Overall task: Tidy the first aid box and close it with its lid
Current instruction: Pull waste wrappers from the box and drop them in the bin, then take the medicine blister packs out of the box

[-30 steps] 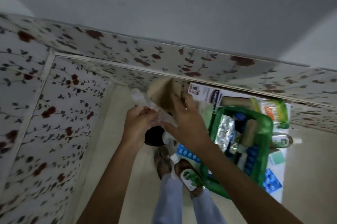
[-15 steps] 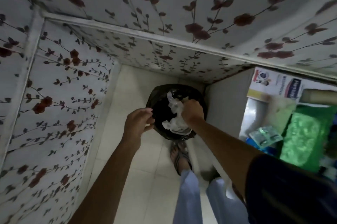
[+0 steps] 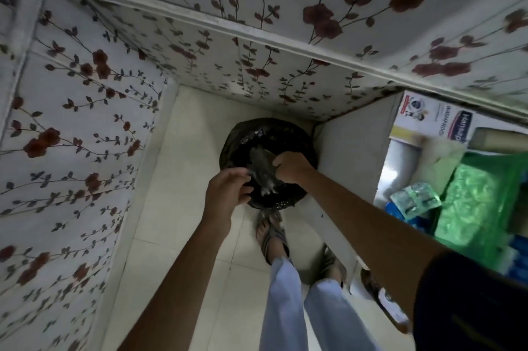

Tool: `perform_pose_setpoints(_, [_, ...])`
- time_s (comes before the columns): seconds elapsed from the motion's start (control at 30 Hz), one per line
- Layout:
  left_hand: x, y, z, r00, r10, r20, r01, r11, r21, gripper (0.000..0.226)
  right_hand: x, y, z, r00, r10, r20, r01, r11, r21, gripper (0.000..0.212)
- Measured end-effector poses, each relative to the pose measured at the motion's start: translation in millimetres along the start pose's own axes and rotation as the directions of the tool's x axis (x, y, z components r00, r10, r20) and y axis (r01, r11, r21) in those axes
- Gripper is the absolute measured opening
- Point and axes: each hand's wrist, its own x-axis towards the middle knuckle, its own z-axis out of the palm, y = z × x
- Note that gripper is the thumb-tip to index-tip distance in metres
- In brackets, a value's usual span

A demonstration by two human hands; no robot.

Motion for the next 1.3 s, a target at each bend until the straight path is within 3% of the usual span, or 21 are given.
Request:
perform_pose_setpoints(0.13, [-30,5,6,0.999,0.037,0.019,-0.037,0.999,-0.011,0.013,-54,-4,-29,0.988,-0.096,-0.12,0.12,0.971,0.208,0.032])
perform_pose_setpoints(0.2, [-54,5,13,0.997,0.063,0.046,-0.063,0.998,-0.009,0.016,-91,8,-40,0.981,-0.114,-0.159,0.173,0.883,0.437,0.03])
perform_pose_setpoints(0.27, [-77,3,21,0.994,0.091,0.065,-0.091,0.996,0.0,0.017,-131,24,-50,0.966,-0.112,-0.234,0.226,0.804,0.55,0.032])
perform_pose_setpoints(0.43, [-139,-21,51,0.979,0.162,0.123,-0.171,0.983,0.073,0.017,-236,93,-57,0.877,-0.118,-0.466,0.356,0.812,0.463,0.023])
perform_pose_setpoints(0.53, [-170,-48,79,0.984,0.124,0.127,-0.144,0.977,0.159,0.014,-284,134,-49,0.845,-0.067,-0.53,0.367,0.795,0.483,0.019])
perform_pose_setpoints(0.63, [-186,-78,105,0.995,0.077,0.063,-0.092,0.952,0.29,0.034,-319,168,-40,0.776,-0.011,-0.63,0.38,0.807,0.453,0.016])
perform_pose_setpoints(0.73, [-185,-94,132,0.983,0.181,0.04,-0.179,0.873,0.454,0.039,-338,198,-28,0.732,0.1,-0.674,0.355,0.788,0.503,0.016])
perform_pose_setpoints(0.83, [-177,-94,153,0.956,0.288,-0.057,-0.227,0.848,0.479,0.034,-348,218,-19,0.701,0.189,-0.688,0.359,0.74,0.569,0.018])
perform_pose_setpoints(1.07, [-159,-109,156,0.96,0.157,-0.231,-0.086,0.954,0.289,0.041,-353,241,-5,0.742,0.191,-0.643,0.365,0.69,0.625,0.025])
perform_pose_setpoints(1.23, [-176,-116,167,0.958,0.217,-0.188,-0.099,0.865,0.493,0.054,-348,239,2,0.792,0.093,-0.603,0.381,0.697,0.607,0.024])
perform_pose_setpoints(1.3, [-179,-117,174,0.95,0.212,-0.228,-0.073,0.862,0.501,0.056,-344,235,2,0.793,0.059,-0.606,0.392,0.712,0.583,0.022])
